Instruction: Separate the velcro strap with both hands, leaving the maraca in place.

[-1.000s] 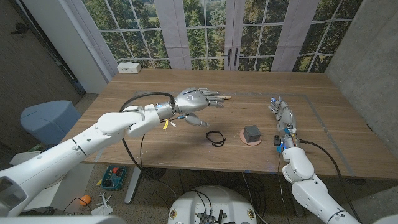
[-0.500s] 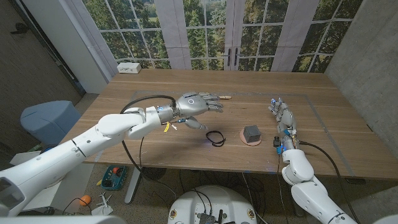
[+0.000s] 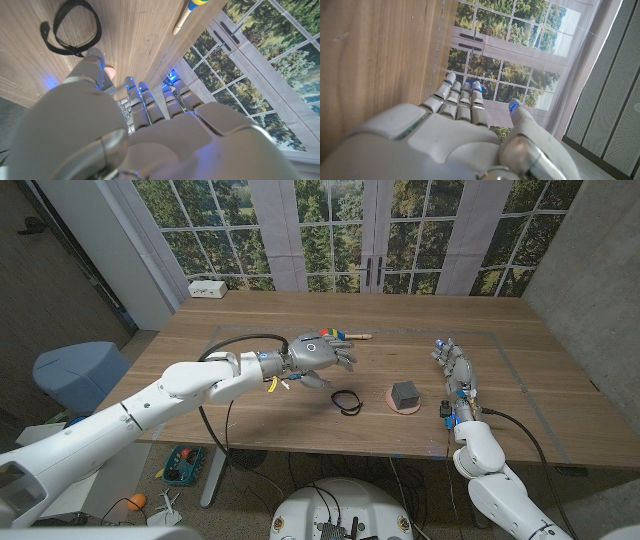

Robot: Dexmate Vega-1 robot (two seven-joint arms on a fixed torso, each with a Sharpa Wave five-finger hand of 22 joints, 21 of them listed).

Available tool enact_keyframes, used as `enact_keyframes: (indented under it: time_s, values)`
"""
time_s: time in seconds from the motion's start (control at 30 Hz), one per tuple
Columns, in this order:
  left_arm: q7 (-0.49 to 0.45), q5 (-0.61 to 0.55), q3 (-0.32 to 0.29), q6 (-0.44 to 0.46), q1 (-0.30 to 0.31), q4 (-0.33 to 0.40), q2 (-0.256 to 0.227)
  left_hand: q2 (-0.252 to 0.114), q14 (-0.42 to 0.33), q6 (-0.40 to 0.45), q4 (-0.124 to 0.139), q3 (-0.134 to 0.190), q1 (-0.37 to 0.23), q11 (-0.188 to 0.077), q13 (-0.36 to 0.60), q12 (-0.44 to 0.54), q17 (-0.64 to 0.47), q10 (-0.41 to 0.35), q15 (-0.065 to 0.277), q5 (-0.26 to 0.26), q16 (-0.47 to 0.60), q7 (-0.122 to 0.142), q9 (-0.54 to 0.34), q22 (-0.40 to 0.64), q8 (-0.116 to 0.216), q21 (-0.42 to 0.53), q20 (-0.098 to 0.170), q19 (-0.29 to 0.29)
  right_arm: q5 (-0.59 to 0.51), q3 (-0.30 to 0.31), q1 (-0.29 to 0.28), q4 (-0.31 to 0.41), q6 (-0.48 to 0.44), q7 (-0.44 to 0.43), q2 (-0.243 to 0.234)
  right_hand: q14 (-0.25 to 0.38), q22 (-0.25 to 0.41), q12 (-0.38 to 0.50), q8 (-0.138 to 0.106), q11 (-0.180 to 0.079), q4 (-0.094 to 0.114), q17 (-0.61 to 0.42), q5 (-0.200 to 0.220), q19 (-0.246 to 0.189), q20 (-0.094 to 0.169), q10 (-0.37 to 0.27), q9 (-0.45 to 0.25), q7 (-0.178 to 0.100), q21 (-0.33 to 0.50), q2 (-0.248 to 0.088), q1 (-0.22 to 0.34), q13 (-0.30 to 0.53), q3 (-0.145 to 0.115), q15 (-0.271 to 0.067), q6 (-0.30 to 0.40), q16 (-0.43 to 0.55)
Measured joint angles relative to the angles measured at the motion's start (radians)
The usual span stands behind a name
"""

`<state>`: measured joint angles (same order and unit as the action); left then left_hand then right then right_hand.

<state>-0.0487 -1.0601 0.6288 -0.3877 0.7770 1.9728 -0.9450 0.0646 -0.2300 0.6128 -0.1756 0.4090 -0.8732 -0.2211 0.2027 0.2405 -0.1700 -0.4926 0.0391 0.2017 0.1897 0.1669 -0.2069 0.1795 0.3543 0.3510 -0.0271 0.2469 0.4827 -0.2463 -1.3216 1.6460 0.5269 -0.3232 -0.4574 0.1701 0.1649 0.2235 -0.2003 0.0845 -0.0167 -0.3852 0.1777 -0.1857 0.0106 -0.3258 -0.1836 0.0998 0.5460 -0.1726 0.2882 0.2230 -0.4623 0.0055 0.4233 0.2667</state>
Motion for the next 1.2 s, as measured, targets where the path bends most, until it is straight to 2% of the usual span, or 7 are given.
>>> enact_keyframes:
  time_s: [0.13, 0.33, 0.4, 0.7, 0.97, 1.07, 1.2]
  values:
    - [0.022, 0.004, 0.009, -0.019, -0.014, -0.006, 0.007, 0.007, -0.035, 0.073, 0.008, -0.015, -0.005, -0.002, 0.0, 0.011, 0.0, -0.084, 0.001, -0.014, 0.007, 0.006, 0.0, 0.0, 0.034, -0.011, 0.006, 0.006, 0.002, 0.002, -0.002, -0.003, 0.003, 0.002, 0.0, 0.0, 0.0, 0.0, 0.0, -0.001, 0.0, 0.0, 0.0, 0.0, 0.0, -0.007, 0.0, 0.0, -0.008, 0.0, 0.0, 0.001, 0.0, 0.0, 0.0, 0.0]
    - [0.052, 0.006, 0.017, -0.035, -0.024, -0.009, 0.013, 0.021, -0.04, 0.079, 0.007, -0.024, 0.001, 0.002, 0.0, 0.011, 0.0, -0.097, -0.001, -0.017, 0.007, 0.006, -0.003, 0.0, 0.036, -0.015, 0.002, 0.009, 0.005, 0.005, -0.007, -0.006, 0.008, 0.004, 0.001, 0.0, 0.0, 0.0, 0.0, -0.004, 0.0, 0.0, 0.0, 0.0, 0.0, -0.01, 0.0, 0.0, -0.008, 0.0, 0.0, 0.003, 0.0, 0.0, 0.0, 0.0]
    - [0.062, 0.008, 0.023, -0.04, -0.032, -0.013, 0.02, 0.021, -0.047, 0.079, 0.007, -0.024, 0.001, -0.004, 0.003, 0.011, 0.0, -0.102, 0.002, -0.021, 0.007, 0.006, -0.002, 0.0, 0.036, -0.017, 0.0, 0.012, 0.008, 0.007, -0.009, -0.007, 0.012, 0.006, 0.001, 0.0, 0.0, 0.0, 0.0, -0.004, 0.0, 0.0, 0.0, 0.0, 0.0, -0.01, 0.0, 0.0, -0.008, 0.013, -0.013, 0.003, 0.0, 0.0, 0.0, 0.0]
    - [0.101, 0.012, 0.034, -0.048, -0.041, -0.016, 0.03, 0.003, -0.217, -0.004, 0.011, -0.036, -0.017, 0.005, 0.002, -0.008, -0.013, -0.086, 0.006, -0.021, 0.039, 0.007, 0.012, 0.0, -0.018, -0.03, 0.015, 0.054, 0.016, 0.011, -0.013, -0.013, 0.021, 0.014, 0.002, 0.0, 0.0, 0.0, 0.0, -0.004, -0.004, 0.0, 0.0, 0.0, 0.0, -0.01, 0.0, 0.0, -0.014, 0.013, -0.013, 0.003, 0.004, 0.0, 0.0, 0.0]
    - [0.135, 0.009, 0.042, -0.045, -0.043, -0.015, 0.038, -0.012, -0.333, -0.027, 0.008, -0.039, -0.041, 0.004, 0.005, -0.008, -0.023, -0.116, 0.013, -0.021, 0.062, 0.005, 0.017, 0.0, -0.037, -0.045, 0.025, 0.065, 0.021, 0.014, -0.018, -0.019, 0.029, 0.021, 0.002, 0.0, 0.0, 0.0, 0.0, -0.004, -0.004, 0.0, 0.0, 0.0, 0.0, -0.01, 0.0, 0.0, -0.017, 0.013, -0.013, 0.003, 0.004, 0.0, 0.0, 0.0]
    - [0.136, 0.001, 0.045, -0.041, -0.043, -0.014, 0.041, -0.007, -0.297, 0.005, 0.011, -0.056, -0.046, 0.0, 0.009, -0.008, -0.023, -0.154, 0.011, -0.021, 0.04, 0.025, 0.016, 0.0, -0.037, -0.071, 0.0, 0.039, 0.024, 0.015, -0.02, -0.02, 0.032, 0.023, 0.002, 0.0, 0.0, 0.0, 0.0, -0.004, -0.004, 0.0, 0.0, 0.0, 0.0, -0.01, 0.0, 0.0, -0.017, 0.013, -0.013, 0.003, 0.004, 0.0, 0.0, 0.0]
    - [0.136, -0.018, 0.05, -0.035, -0.043, -0.014, 0.044, -0.003, -0.252, 0.038, 0.013, -0.066, -0.041, -0.003, 0.014, -0.004, -0.021, -0.183, 0.008, -0.021, 0.02, 0.034, 0.016, 0.002, -0.037, -0.082, -0.009, 0.03, 0.027, 0.017, -0.024, -0.022, 0.034, 0.025, 0.003, 0.0, 0.0, 0.0, 0.0, -0.004, -0.004, 0.0, 0.0, -0.002, -0.001, -0.01, 0.0, 0.0, -0.021, 0.013, -0.013, 0.003, 0.004, 0.0, 0.0, 0.0]
